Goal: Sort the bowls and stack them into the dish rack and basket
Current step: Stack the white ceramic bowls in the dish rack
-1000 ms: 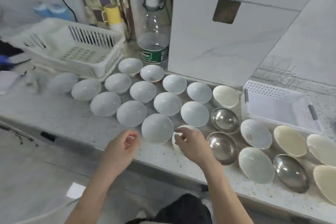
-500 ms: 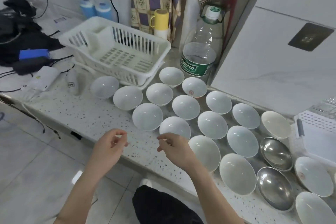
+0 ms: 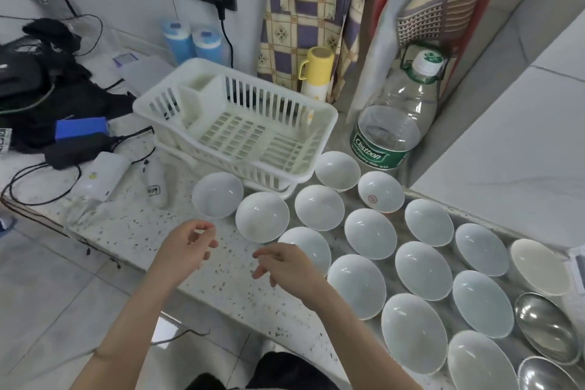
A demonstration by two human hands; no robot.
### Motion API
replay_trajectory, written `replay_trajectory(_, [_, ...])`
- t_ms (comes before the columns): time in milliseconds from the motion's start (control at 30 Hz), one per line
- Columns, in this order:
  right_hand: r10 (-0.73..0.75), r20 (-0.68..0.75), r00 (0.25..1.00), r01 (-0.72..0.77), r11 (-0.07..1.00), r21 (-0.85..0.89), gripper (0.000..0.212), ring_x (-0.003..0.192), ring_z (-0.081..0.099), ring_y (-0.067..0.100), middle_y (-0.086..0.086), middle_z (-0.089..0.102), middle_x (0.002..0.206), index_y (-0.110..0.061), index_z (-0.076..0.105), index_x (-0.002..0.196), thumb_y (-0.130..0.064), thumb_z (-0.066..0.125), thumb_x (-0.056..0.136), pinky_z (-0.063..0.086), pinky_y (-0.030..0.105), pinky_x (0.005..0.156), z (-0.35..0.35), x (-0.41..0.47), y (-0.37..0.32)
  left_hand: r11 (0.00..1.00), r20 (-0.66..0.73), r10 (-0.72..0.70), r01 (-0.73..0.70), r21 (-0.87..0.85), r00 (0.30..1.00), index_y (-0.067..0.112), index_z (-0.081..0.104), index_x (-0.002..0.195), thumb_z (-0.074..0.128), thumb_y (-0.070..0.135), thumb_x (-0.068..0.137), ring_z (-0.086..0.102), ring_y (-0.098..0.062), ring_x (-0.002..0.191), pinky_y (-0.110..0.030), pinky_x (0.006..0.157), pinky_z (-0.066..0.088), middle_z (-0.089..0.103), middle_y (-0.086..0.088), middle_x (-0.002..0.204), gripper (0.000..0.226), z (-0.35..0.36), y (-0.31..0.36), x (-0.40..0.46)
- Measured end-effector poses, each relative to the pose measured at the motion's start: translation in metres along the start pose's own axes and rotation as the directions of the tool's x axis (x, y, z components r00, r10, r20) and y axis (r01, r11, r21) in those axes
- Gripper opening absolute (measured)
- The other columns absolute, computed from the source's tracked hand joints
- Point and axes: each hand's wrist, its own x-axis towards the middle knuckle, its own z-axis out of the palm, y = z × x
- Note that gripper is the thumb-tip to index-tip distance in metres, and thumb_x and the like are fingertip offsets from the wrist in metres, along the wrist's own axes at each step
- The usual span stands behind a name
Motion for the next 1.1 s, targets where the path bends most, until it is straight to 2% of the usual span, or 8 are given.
replay_trajectory(67, [0.034,-0.025,0.999,-0.032,0.998,0.057,0.021,0.056,0.053,0.004,-0.012,0.074,0.075,-0.023,0.067,0.104,-0.023,0.051,0.090,0.047,0.016,0.061,0.005,0.007,-0.004,1.000,0.027,-0.021,0.021,-0.007,0.999,0.027,0.062,0.098,0.056,0.030,0.099,0.066,-0.014,0.072,-0.026,0.056,0.043,0.072,0.004,0.089,0.007,-0.010,0.000,0.016])
replay_trajectory(200, [0.123,-0.084,0.989,-0.107,0.979,0.172,0.021,0.049,0.049,0.003,-0.008,0.075,0.077,-0.018,0.067,0.104,-0.020,0.050,0.093,0.033,0.013,0.043,0.024,0.020,-0.012,0.999,0.129,-0.045,0.043,0.018,0.991,0.026,0.061,0.103,0.053,0.032,0.100,0.065,-0.015,0.073,-0.027,0.055,0.042,0.071,0.003,0.093,0.010,-0.031,-0.003,0.050])
replay_trajectory(300, [0.231,-0.140,0.963,-0.177,0.932,0.316,0.021,0.048,0.046,0.005,-0.003,0.076,0.079,-0.015,0.067,0.104,-0.021,0.050,0.094,0.026,0.016,0.042,0.045,0.030,-0.020,0.998,0.234,-0.060,0.050,0.049,0.970,0.029,0.059,0.103,0.052,0.035,0.100,0.066,-0.015,0.076,-0.028,0.058,0.043,0.072,0.005,0.096,0.010,-0.050,-0.009,0.070])
replay_trajectory(533, [0.373,-0.227,0.900,-0.078,0.648,0.758,0.025,0.052,0.047,0.009,0.007,0.074,0.083,-0.006,0.067,0.109,-0.020,0.061,0.089,0.021,0.018,0.041,0.111,0.046,-0.040,0.992,0.403,-0.110,0.123,-0.007,0.909,0.025,0.062,0.108,0.062,0.037,0.095,0.068,-0.014,0.074,-0.026,0.057,0.045,0.076,0.003,0.094,0.018,-0.094,-0.027,0.111])
replay_trajectory(700, [0.492,-0.276,0.825,-0.039,0.538,0.842,0.027,0.049,0.046,0.010,0.010,0.075,0.082,-0.004,0.065,0.112,-0.017,0.060,0.089,0.021,0.018,0.040,0.142,0.046,-0.043,0.975,0.469,-0.156,0.211,-0.066,0.869,0.020,0.056,0.122,0.063,0.035,0.094,0.067,-0.017,0.070,-0.024,0.047,0.041,0.074,-0.006,0.099,0.032,-0.101,-0.036,0.128])
replay_trajectory(833, [0.602,-0.312,0.735,0.021,0.440,0.898,0.027,0.048,0.043,0.012,0.016,0.076,0.089,-0.007,0.055,0.117,-0.019,0.057,0.094,0.022,0.019,0.040,0.151,0.047,-0.034,0.971,0.515,-0.176,0.234,-0.049,0.839,0.021,0.043,0.139,0.065,0.040,0.091,0.067,-0.019,0.067,-0.022,0.040,0.037,0.075,-0.009,0.101,0.056,-0.095,-0.037,0.135])
replay_trajectory(967, [0.628,-0.358,0.691,0.061,0.443,0.894,0.023,0.051,0.045,0.013,0.015,0.074,0.100,-0.017,0.051,0.118,-0.025,0.054,0.097,0.025,0.017,0.037,0.144,0.052,-0.029,0.970,0.541,-0.189,0.242,-0.027,0.820,0.023,0.032,0.149,0.063,0.042,0.092,0.066,-0.019,0.060,-0.020,0.037,0.034,0.075,-0.011,0.100,0.068,-0.081,-0.031,0.140])
replay_trajectory(1100, [0.603,-0.371,0.706,0.055,0.476,0.878,0.029,0.053,0.050,0.014,0.012,0.072,0.107,-0.022,0.050,0.124,-0.033,0.054,0.097,0.025,0.019,0.039,0.134,0.062,-0.030,0.968,0.553,-0.190,0.249,-0.033,0.812,0.028,0.029,0.150,0.061,0.037,0.095,0.064,-0.020,0.055,-0.020,0.036,0.035,0.076,-0.013,0.097,0.064,-0.068,-0.030,0.142])
